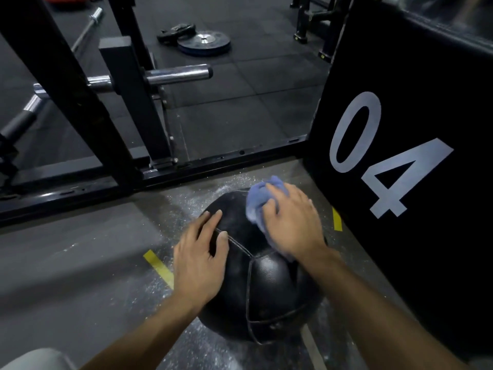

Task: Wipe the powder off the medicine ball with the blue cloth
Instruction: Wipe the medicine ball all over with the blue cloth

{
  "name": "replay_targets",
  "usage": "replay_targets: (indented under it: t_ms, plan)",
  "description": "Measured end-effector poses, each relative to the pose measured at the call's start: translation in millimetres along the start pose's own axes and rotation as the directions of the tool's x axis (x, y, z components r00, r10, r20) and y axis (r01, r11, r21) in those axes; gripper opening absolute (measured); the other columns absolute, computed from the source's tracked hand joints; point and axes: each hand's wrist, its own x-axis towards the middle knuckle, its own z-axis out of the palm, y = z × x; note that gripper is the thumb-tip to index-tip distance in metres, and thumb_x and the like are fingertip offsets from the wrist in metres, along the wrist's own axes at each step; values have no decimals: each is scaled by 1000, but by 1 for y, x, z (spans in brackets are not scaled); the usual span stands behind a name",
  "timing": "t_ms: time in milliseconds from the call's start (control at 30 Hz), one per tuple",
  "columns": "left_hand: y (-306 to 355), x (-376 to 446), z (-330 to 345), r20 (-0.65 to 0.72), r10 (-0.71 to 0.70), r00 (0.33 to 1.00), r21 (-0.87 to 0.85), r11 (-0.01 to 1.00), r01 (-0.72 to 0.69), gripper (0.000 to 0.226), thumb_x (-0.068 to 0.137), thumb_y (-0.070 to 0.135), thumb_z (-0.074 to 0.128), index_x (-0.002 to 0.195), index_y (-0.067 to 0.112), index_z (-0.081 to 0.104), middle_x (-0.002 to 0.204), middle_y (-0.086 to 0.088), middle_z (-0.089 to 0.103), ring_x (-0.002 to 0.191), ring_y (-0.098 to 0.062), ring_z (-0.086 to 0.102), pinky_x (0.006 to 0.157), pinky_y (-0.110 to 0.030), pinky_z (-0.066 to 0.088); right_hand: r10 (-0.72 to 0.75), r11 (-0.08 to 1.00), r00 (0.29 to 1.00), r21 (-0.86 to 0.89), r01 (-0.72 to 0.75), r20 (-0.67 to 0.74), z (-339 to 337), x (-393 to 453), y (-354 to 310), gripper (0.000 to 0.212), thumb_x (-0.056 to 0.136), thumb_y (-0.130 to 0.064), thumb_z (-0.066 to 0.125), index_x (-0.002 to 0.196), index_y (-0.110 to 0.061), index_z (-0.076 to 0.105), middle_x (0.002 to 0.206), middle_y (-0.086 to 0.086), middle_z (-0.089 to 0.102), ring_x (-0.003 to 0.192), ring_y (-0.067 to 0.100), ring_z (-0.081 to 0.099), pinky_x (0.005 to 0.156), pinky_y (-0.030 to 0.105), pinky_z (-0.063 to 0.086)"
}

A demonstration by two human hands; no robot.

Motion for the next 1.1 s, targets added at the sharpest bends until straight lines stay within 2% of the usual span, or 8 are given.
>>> replay_targets:
  t_ms: [133, 233, 300, 367, 533, 800, 900, 1100]
  plan:
    - [0, -17, 1, -12, 34, 999, -10, 999, -34, 58, 100, 63, 33, 153, 44, 46, 158, 16, 42, 146, -12, 40, 119, -50, 34, 369, 870, 893, 242, -430, 259, -13, 52, 52, 45, 106, -37, 39, 129, -12, 70, 133, 20, 67, 129, 41, 60, 105, 44, 48]
    - [4, -33, 9, -33, 69, 997, -14, 997, -70, 55, 100, 58, 39, 152, 43, 47, 158, 15, 42, 147, -16, 40, 116, -56, 37, 450, 781, 824, 295, -551, 345, -11, 51, 85, 46, 112, -32, 40, 135, 0, 65, 140, 22, 64, 132, 39, 58, 107, 39, 46]
    - [10, -39, 15, -30, 78, 996, -3, 997, -78, 54, 101, 57, 39, 152, 43, 47, 159, 15, 40, 149, -17, 37, 119, -56, 34, 444, 776, 840, 335, -534, 311, -15, 41, 86, 34, 105, -34, 46, 108, -12, 72, 111, 16, 70, 111, 37, 66, 103, 44, 48]
    - [14, -38, 17, -17, 76, 997, 27, 997, -76, 54, 102, 58, 36, 153, 43, 45, 161, 15, 38, 150, -16, 34, 121, -55, 30, 368, 827, 895, 351, -439, 253, -22, 33, 71, 33, 95, -38, 45, 99, -21, 73, 98, 9, 68, 95, 30, 64, 103, 51, 48]
    - [11, -31, 15, -15, 86, 996, 56, 995, -85, 55, 104, 54, 30, 154, 37, 47, 160, 11, 41, 148, -18, 38, 119, -52, 32, -96, 991, 993, 96, 89, 72, -20, 1, 18, 60, 97, -38, 27, 147, -32, 61, 158, -2, 51, 146, 23, 45, 122, 38, 33]
    - [2, -33, 25, -133, 156, 979, -96, 981, -169, 50, 107, 28, 29, 153, 19, 46, 151, 6, 52, 141, -3, 43, 120, -30, 27, -578, 790, 810, -183, 586, 99, 6, -61, -14, 58, 95, -39, 40, 149, -32, 59, 163, -9, 47, 158, 16, 30, 130, 53, 15]
    - [10, -31, 27, -101, 170, 980, 23, 985, -168, 54, 107, 30, 25, 153, 9, 43, 152, -8, 53, 142, -23, 47, 119, -48, 34, -449, 857, 884, -219, 467, 129, -3, -29, -14, 61, 90, -44, 32, 144, -37, 60, 159, -7, 49, 151, 18, 37, 124, 51, 25]
    - [35, -17, 31, -20, 51, 998, 36, 998, -51, 58, 107, 41, 20, 157, 20, 39, 158, 4, 47, 149, -15, 37, 125, -47, 25, 160, 985, 947, 10, -170, 277, -41, 61, 18, 48, 100, -47, 41, 120, -19, 74, 133, 11, 70, 123, 32, 64, 104, 39, 50]
